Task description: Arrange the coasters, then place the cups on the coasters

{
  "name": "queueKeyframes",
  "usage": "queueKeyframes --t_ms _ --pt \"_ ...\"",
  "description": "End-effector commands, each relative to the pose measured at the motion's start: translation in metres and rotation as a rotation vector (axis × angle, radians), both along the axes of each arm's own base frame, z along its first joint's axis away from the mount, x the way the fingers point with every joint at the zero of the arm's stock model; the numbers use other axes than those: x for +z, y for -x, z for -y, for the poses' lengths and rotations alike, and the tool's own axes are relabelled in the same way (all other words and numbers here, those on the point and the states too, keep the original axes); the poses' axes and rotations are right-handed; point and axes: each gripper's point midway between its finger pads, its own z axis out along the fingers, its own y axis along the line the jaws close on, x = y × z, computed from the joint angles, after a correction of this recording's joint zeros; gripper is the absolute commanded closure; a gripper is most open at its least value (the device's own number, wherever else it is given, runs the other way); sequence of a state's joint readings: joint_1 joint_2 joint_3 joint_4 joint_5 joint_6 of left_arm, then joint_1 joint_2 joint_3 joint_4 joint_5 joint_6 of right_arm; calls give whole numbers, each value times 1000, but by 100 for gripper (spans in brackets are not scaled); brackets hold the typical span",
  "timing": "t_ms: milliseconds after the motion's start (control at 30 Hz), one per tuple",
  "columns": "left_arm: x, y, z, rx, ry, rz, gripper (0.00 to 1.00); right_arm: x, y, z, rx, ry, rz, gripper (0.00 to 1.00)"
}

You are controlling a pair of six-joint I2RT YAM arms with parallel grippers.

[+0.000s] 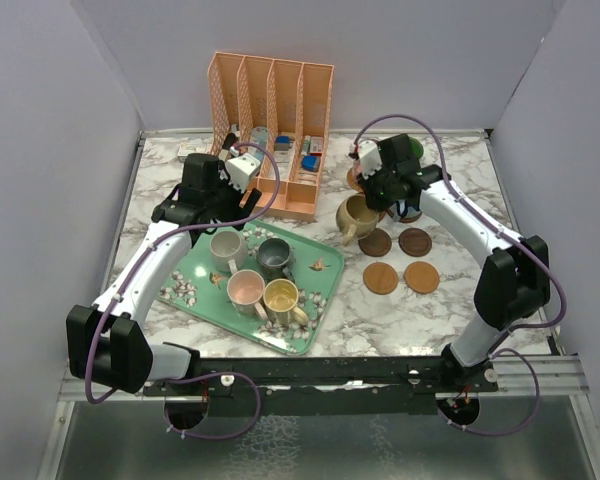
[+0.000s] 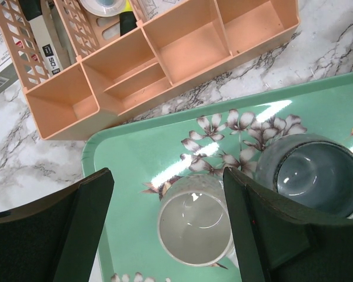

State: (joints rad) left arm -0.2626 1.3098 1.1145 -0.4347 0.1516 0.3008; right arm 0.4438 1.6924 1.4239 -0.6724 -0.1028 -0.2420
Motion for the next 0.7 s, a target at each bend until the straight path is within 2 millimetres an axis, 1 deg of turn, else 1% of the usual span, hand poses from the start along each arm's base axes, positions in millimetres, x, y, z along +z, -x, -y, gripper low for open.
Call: queueKeyframes --t_ms 0,133,300,467,667 --pt "7 2 4 -16 32 23 21 44 -35 26 -208 -66 143 99" --pt "7 2 4 -17 34 24 21 33 -45 43 -287 -20 139 99" --pt "7 4 4 -20 36 25 21 27 -56 50 -327 -9 147 99" --pt "9 5 3 -22 38 30 21 22 -66 49 -299 10 159 99" --pt "7 7 5 -28 41 25 21 18 -77 41 -176 40 201 99"
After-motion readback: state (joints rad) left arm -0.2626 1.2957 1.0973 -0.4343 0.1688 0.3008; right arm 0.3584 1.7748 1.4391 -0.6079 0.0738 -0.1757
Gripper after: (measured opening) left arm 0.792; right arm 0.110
